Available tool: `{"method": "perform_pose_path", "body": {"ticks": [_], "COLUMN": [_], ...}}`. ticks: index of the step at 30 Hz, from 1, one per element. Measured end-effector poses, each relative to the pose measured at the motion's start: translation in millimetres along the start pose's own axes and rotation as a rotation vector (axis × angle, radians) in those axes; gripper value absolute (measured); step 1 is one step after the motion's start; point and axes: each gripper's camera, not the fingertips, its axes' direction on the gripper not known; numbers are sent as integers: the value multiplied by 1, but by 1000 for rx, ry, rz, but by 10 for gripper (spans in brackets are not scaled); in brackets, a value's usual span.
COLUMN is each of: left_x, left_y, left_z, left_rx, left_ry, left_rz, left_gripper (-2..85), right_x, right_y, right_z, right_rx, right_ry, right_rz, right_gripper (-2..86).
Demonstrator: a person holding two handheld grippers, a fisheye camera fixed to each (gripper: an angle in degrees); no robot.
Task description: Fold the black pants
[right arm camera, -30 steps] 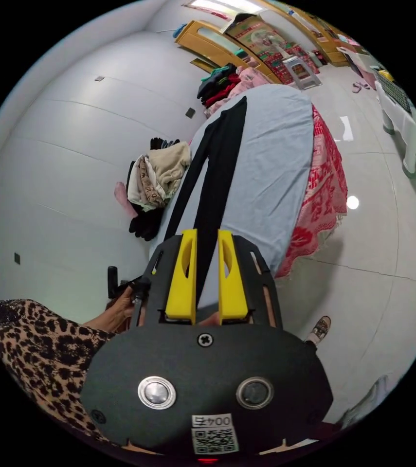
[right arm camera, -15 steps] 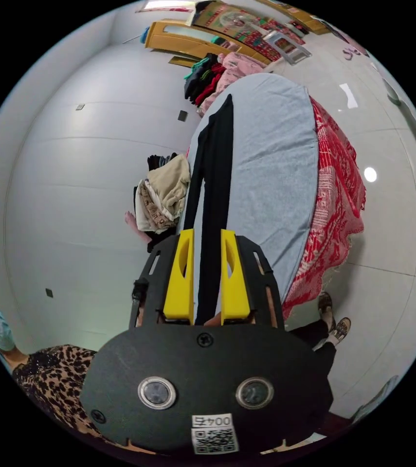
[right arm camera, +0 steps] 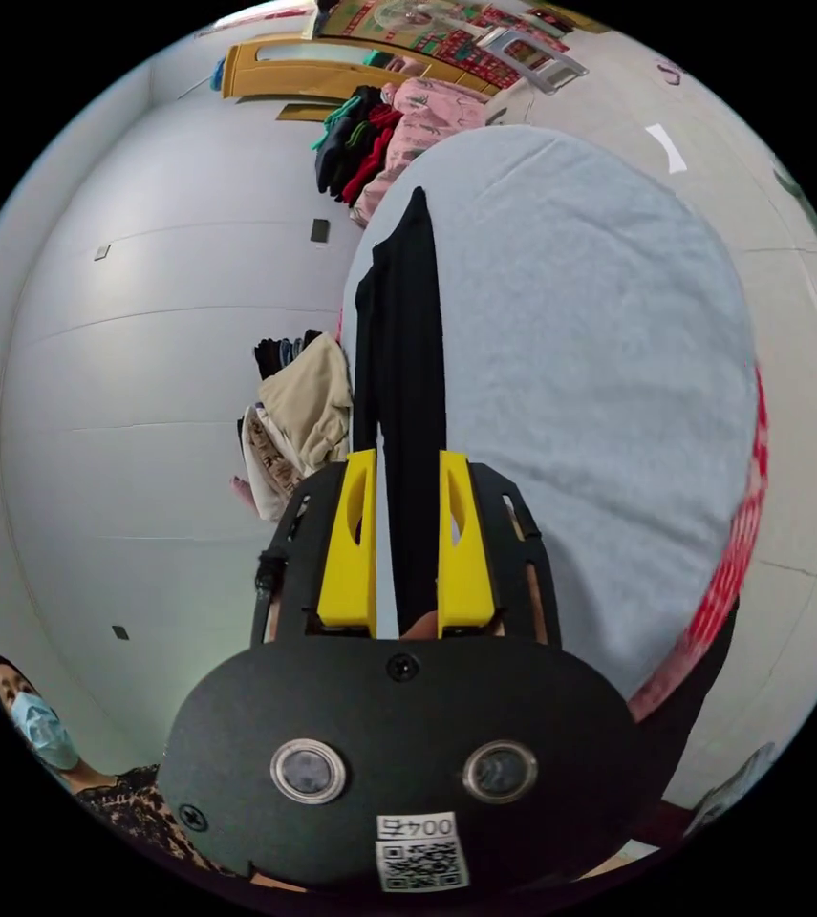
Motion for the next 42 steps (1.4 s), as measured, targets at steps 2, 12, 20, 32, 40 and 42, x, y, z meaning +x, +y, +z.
{"method": "perform_pose_path", "body": {"ticks": [2, 12, 20, 32, 40, 42], "left_x": [1, -10, -16, -23, -29, -29], "left_y": [-3, -9, -15, -27, -33, -33], "left_z": [7, 32, 53, 77, 92, 95], "left_rx": [14, 117, 161, 163, 156, 155], "left_ry": [-44, -17, -3, -8, -2, -5], "left_rz": [-65, -338, -443, -485, -485, -486], "left_gripper": [24, 15, 14, 10, 10, 10], "right_x": [2, -1, -17, -31, -40, -44], "right_y": [-59, -239, -334, -422, -471, -486], "right_z": [8, 41, 63, 54, 54, 48], "right_rx": [-47, -144, -187, -133, -165, -120], "right_ry": [8, 82, 59, 109, 143, 122], "right_rz": [6, 20, 12, 17, -7, -2], "right_gripper": [103, 107, 85, -6, 14, 36]}}
